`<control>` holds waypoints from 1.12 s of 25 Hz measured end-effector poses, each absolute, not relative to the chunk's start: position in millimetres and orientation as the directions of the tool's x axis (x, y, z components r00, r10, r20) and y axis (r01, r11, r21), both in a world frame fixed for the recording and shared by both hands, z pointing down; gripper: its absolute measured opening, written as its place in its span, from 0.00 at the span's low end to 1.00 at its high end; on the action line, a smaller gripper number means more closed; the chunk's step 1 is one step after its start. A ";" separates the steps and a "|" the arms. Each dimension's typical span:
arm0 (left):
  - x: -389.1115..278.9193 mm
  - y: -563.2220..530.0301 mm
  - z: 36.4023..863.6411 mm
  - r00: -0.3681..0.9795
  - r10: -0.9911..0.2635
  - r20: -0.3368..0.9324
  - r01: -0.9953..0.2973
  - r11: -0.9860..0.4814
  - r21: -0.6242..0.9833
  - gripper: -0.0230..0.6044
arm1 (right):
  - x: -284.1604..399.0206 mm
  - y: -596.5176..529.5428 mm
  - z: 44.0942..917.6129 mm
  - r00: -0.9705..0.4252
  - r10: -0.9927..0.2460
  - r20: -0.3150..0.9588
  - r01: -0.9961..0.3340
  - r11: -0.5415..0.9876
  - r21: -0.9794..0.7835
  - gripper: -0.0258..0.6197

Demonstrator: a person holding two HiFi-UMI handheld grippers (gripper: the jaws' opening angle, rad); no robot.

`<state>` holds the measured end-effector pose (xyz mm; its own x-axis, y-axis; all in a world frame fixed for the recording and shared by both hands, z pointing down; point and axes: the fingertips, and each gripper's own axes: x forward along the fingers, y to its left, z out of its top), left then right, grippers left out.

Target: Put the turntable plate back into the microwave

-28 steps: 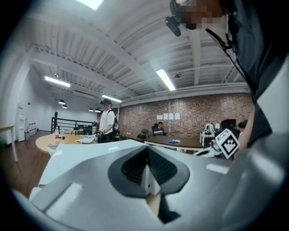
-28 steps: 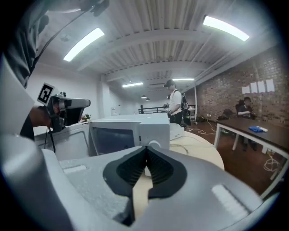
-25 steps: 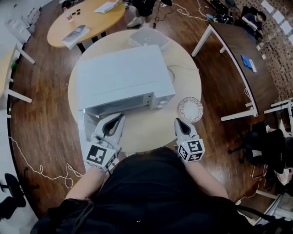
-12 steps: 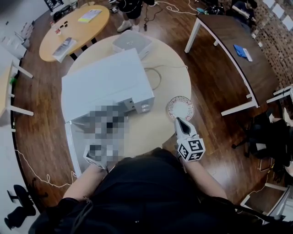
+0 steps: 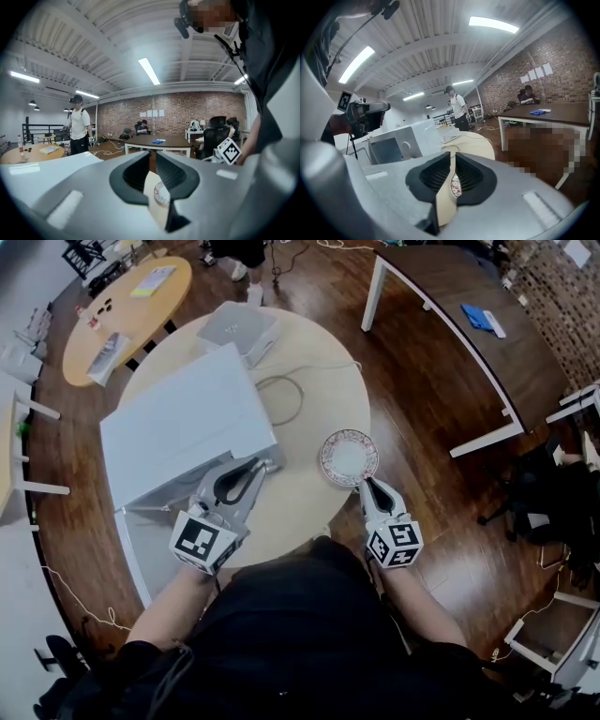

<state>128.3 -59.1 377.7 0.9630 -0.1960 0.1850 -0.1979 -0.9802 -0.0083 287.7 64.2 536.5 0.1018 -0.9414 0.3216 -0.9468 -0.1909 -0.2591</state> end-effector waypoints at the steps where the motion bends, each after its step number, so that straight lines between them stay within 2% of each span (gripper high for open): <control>1: 132.9 -59.8 379.4 0.963 -0.190 0.190 -0.191 -0.981 -0.016 0.12 | 291.6 66.4 540.0 0.108 -0.939 0.326 -0.943 -0.201 -0.265 0.09; 12: 171.7 -42.7 405.1 0.953 -0.124 0.277 -0.120 -0.992 -0.032 0.12 | 322.3 72.2 574.4 0.147 -0.925 0.350 -0.910 -0.265 -0.320 0.16; 28: 218.0 -55.8 408.5 0.945 -0.161 0.285 -0.166 -0.986 -0.005 0.12 | 354.0 66.5 636.4 0.154 -0.870 0.468 -0.852 -0.357 -0.382 0.22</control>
<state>218.0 -55.8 408.5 0.9449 -0.1607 0.2851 -0.1663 -0.9861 -0.0047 354.0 66.5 636.4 0.1543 -0.8702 0.4679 -0.8524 -0.3567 -0.3824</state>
